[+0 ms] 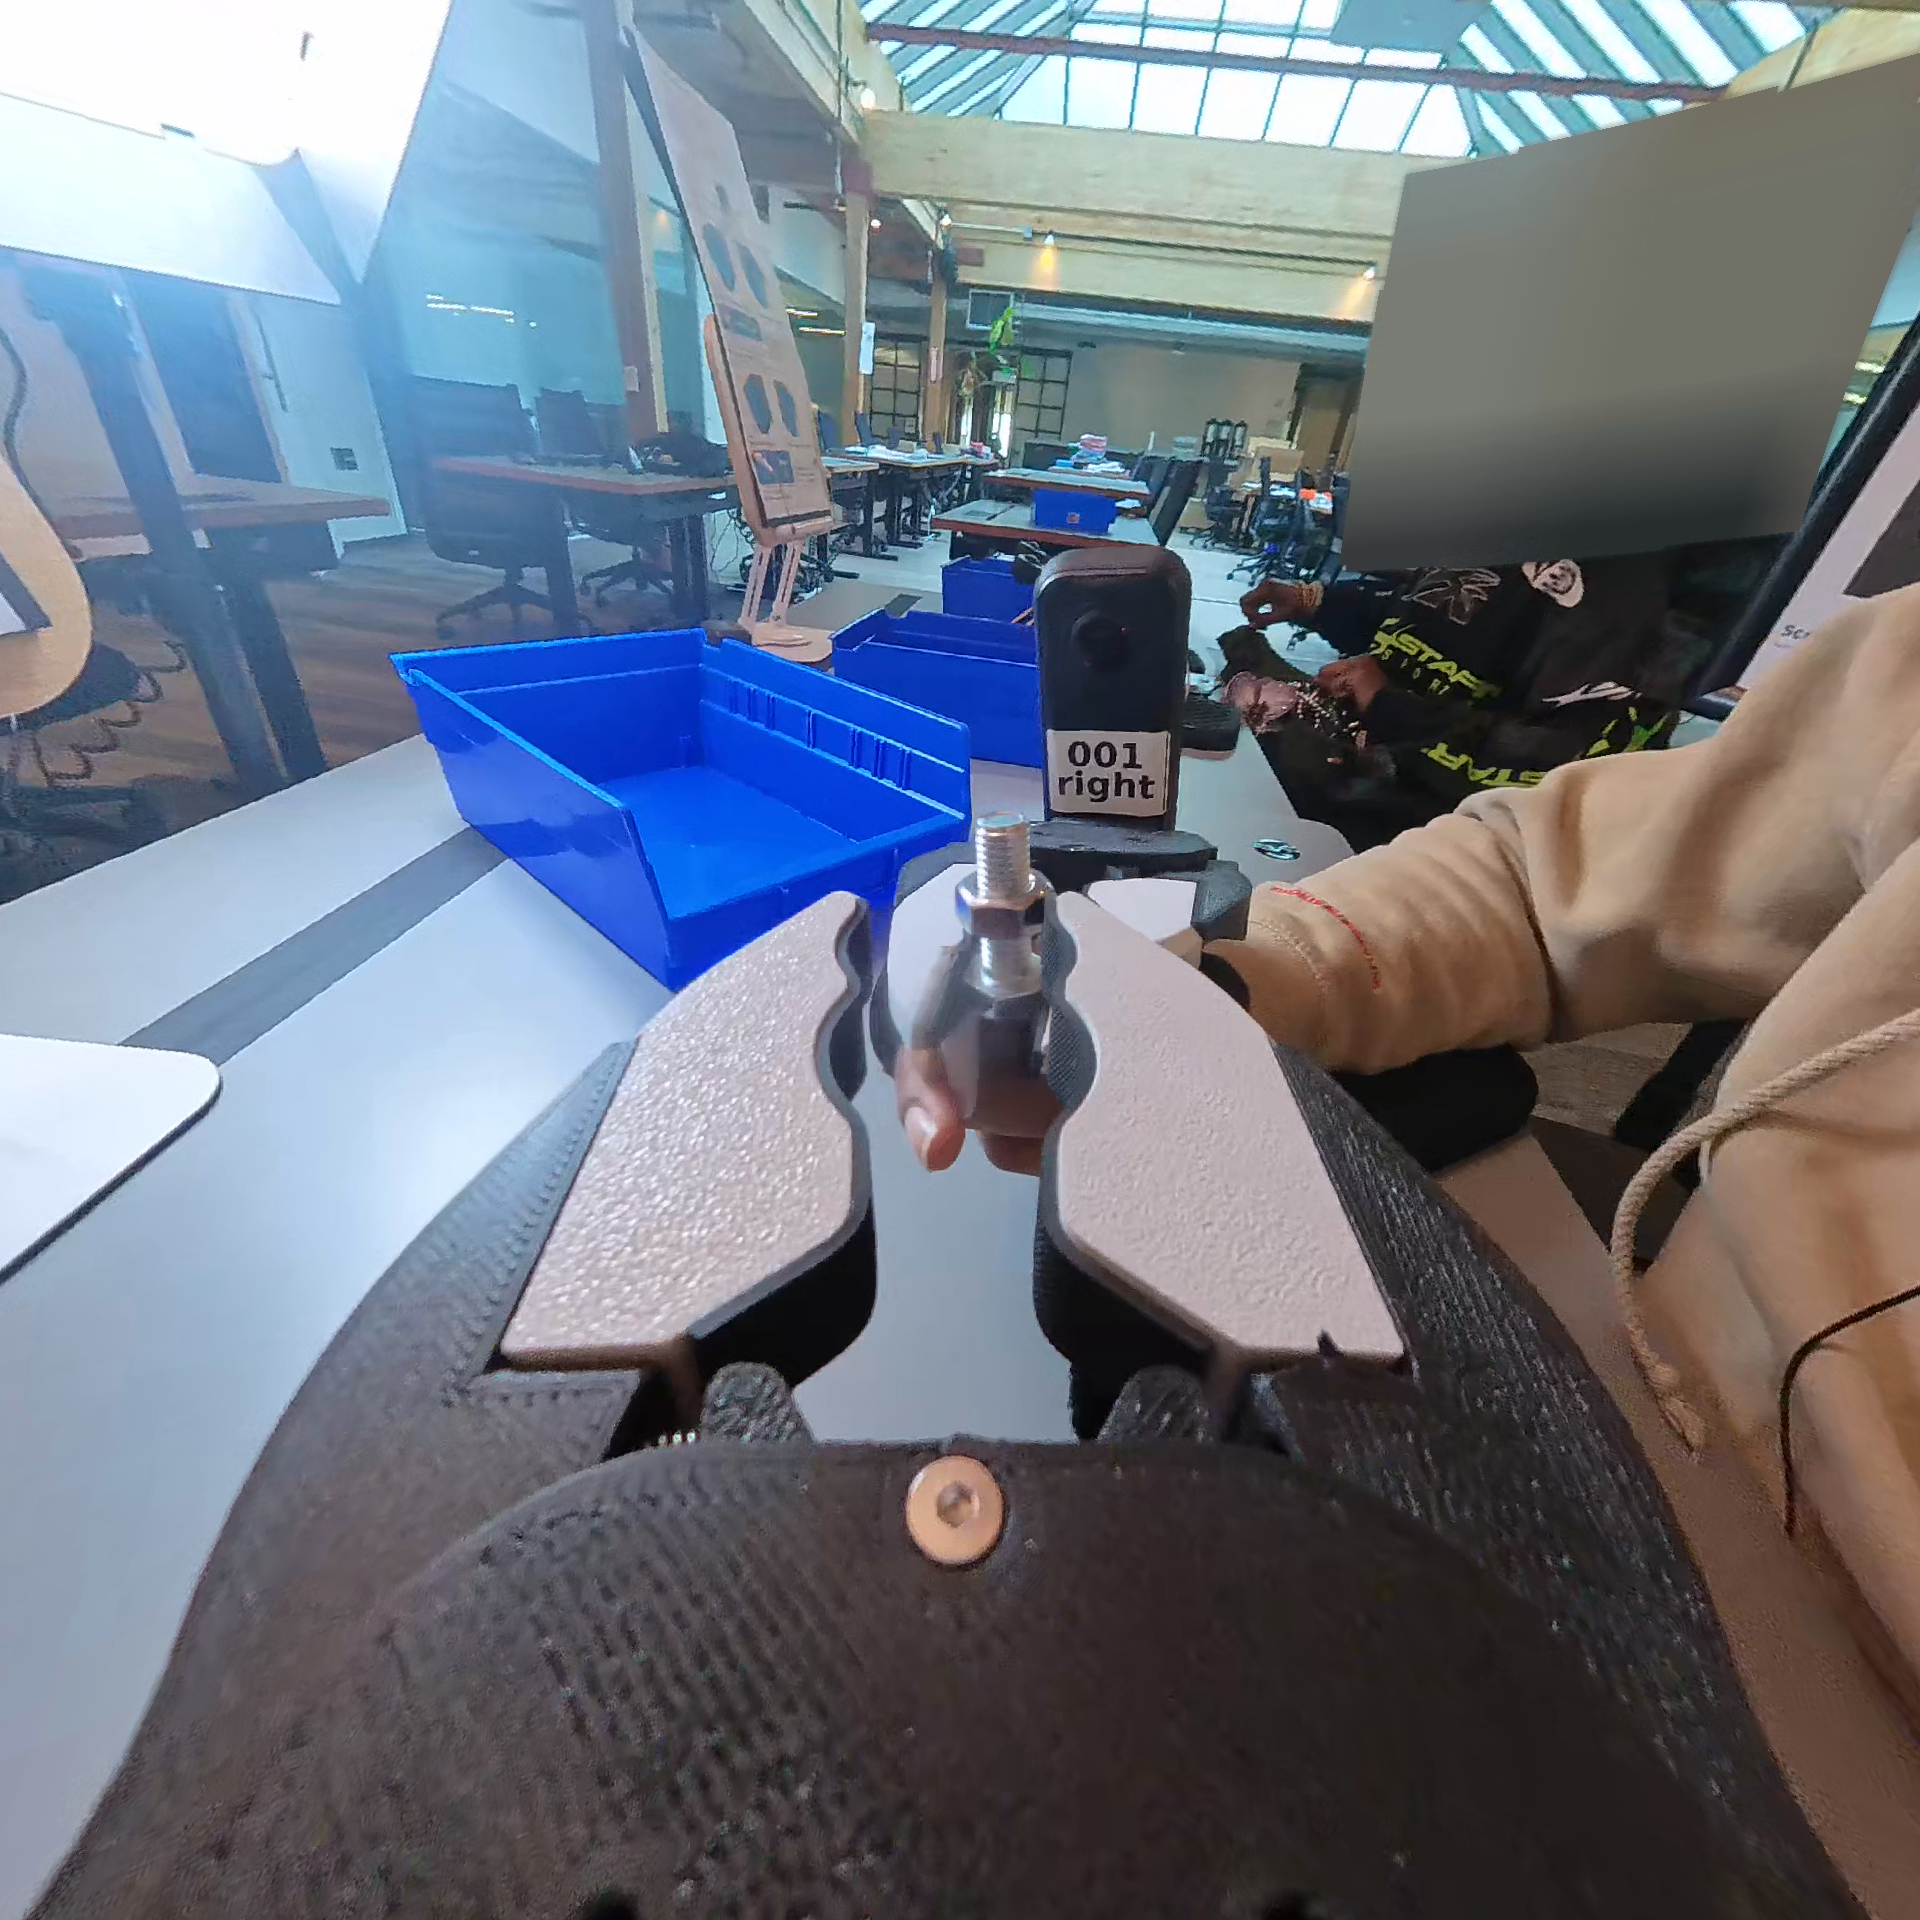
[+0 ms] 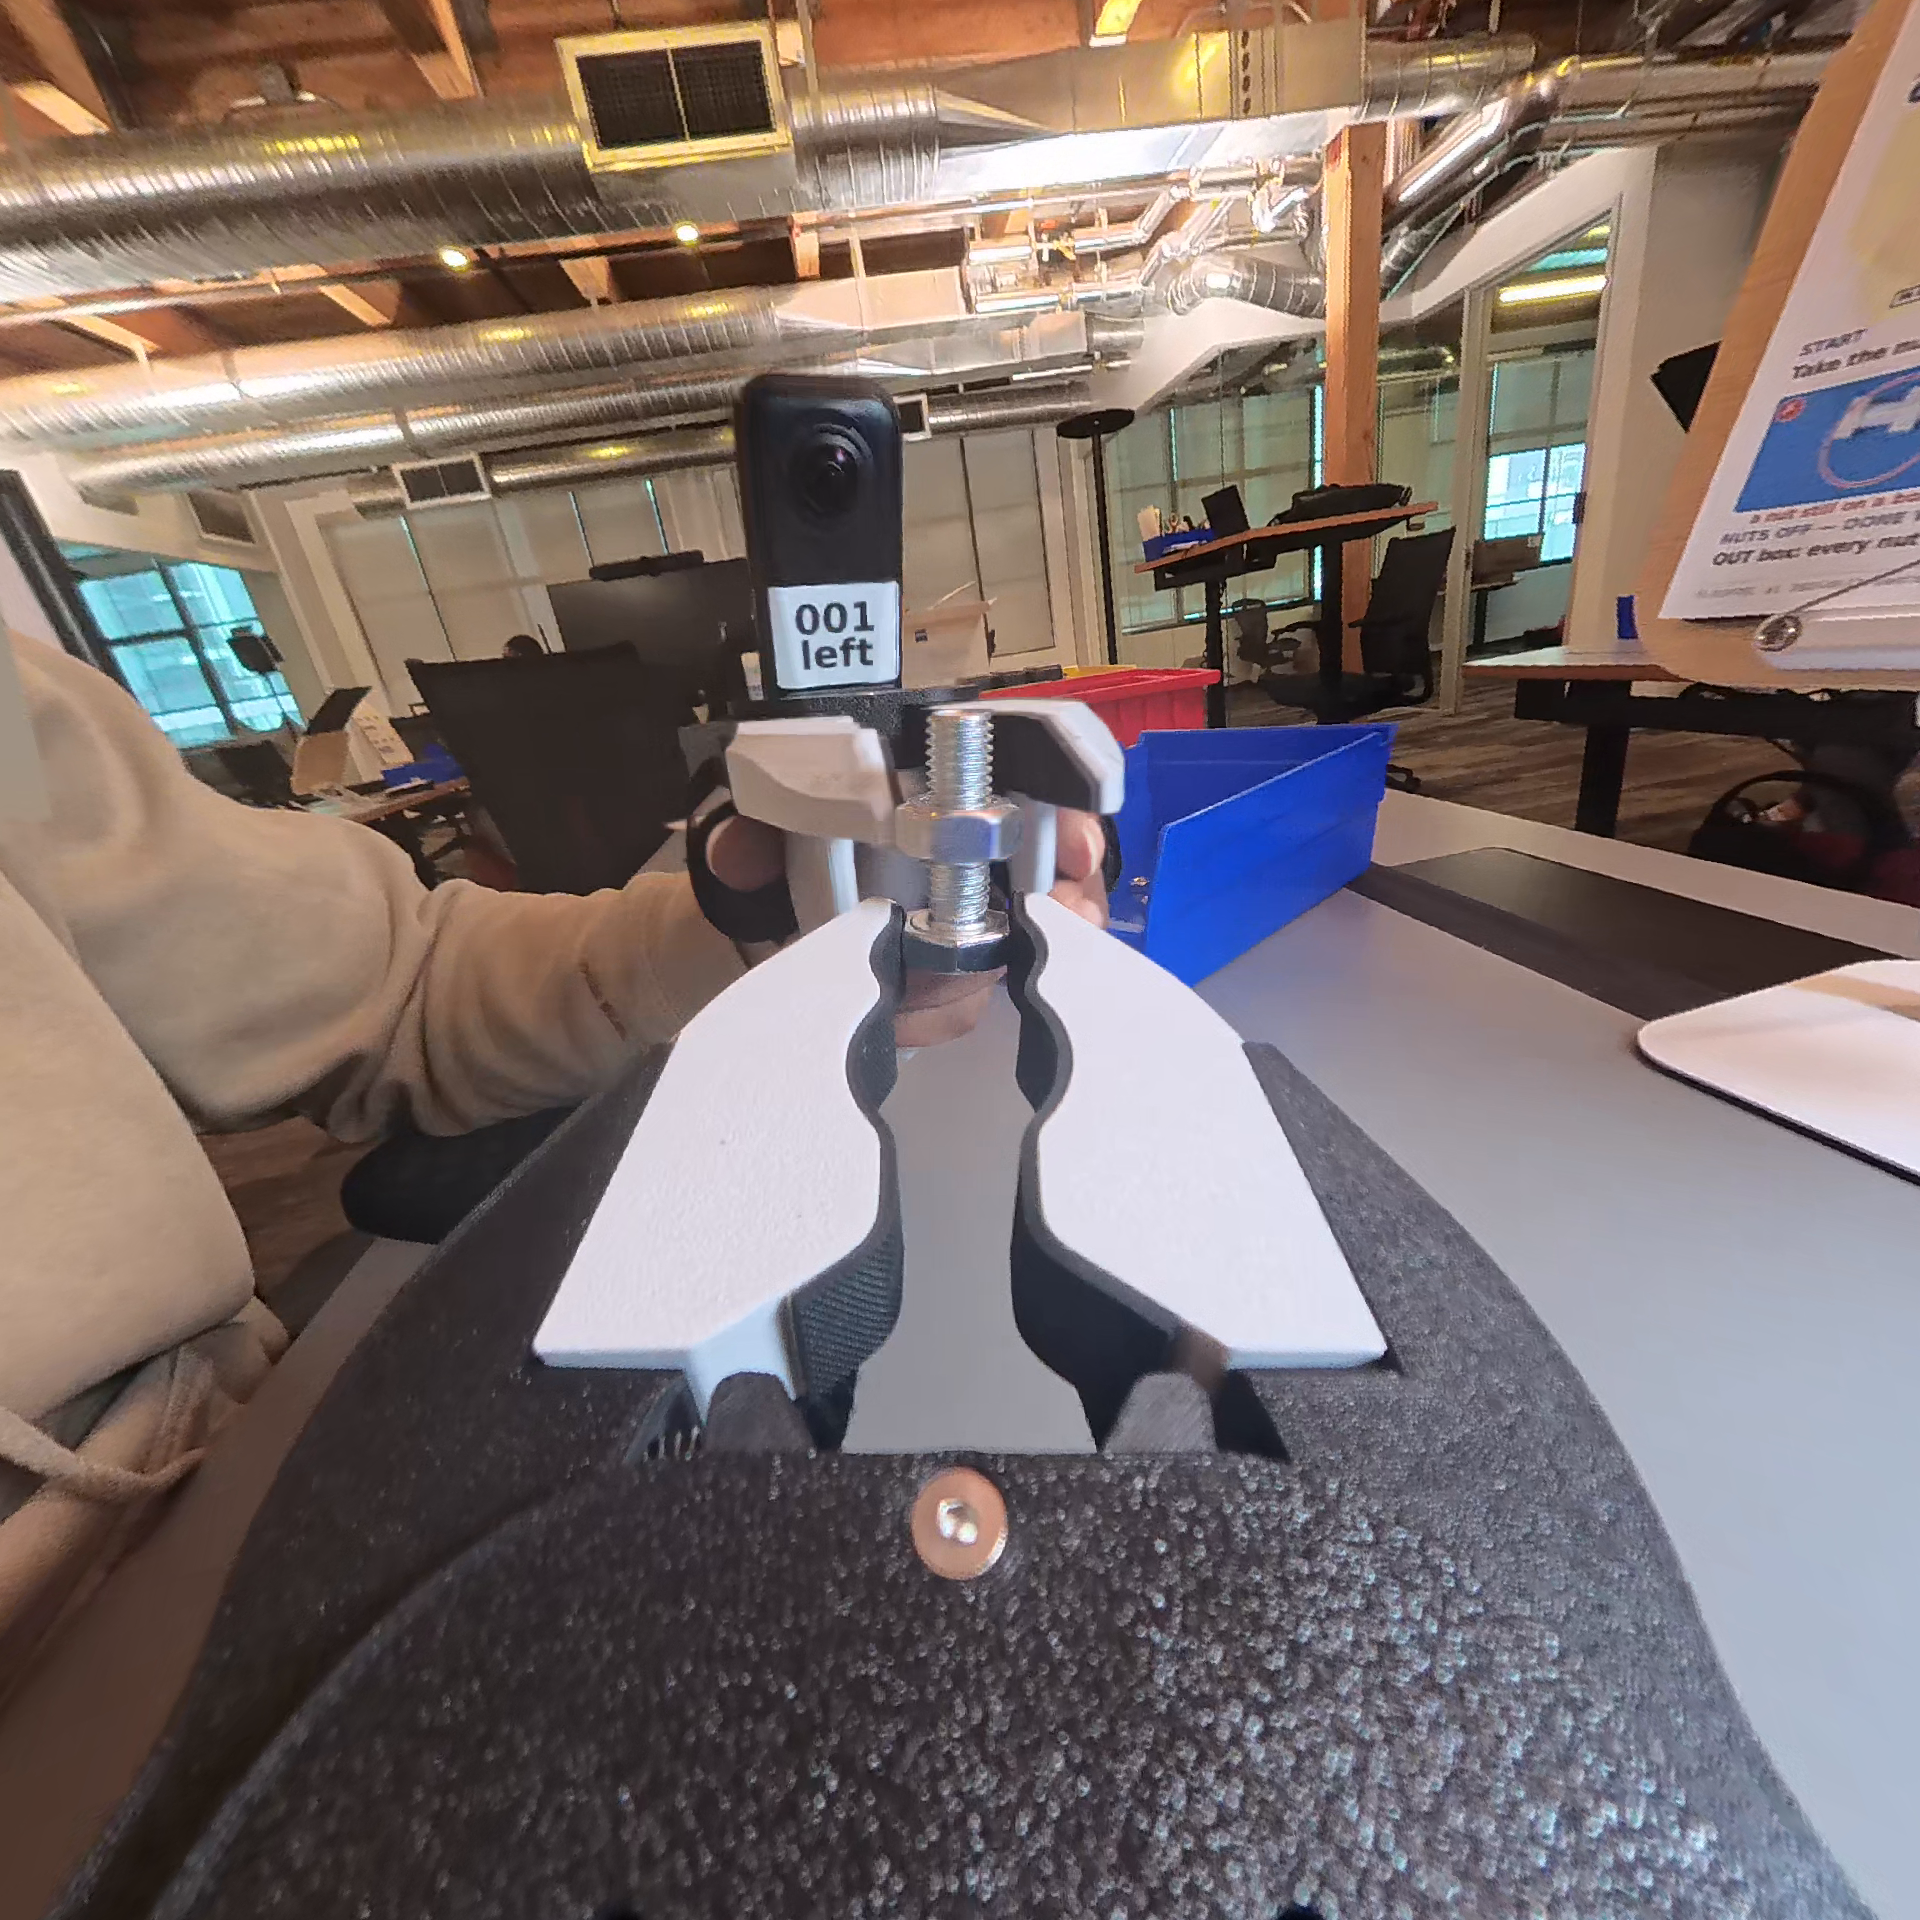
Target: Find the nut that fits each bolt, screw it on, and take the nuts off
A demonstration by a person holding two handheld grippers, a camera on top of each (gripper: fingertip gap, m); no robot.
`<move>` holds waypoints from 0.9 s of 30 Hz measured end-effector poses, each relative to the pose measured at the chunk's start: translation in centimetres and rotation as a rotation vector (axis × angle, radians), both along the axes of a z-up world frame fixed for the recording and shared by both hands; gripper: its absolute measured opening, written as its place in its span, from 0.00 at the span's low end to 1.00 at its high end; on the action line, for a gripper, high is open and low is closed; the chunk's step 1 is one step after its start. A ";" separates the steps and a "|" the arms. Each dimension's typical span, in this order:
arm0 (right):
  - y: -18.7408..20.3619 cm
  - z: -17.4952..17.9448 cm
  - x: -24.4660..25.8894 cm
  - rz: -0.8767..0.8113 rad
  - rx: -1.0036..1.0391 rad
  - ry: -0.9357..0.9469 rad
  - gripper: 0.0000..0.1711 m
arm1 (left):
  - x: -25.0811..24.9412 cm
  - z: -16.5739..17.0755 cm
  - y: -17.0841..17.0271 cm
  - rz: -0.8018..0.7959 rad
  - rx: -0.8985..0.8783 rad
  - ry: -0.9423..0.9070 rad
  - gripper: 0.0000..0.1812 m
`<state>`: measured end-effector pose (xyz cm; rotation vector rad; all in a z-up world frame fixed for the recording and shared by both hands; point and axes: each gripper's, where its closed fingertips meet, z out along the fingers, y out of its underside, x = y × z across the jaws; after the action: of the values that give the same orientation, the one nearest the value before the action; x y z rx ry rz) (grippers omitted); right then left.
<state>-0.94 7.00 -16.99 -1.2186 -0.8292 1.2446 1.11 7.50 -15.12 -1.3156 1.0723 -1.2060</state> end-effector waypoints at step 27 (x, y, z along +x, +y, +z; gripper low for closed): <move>0.9 -0.4 0.4 -0.040 -0.005 -0.034 0.11 | -1.0 0.8 0.5 -0.004 -0.024 -0.059 0.15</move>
<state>-0.51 7.89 -17.41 -1.2573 -0.8230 1.1978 0.16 8.05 -14.31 -1.2885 1.0218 -1.2568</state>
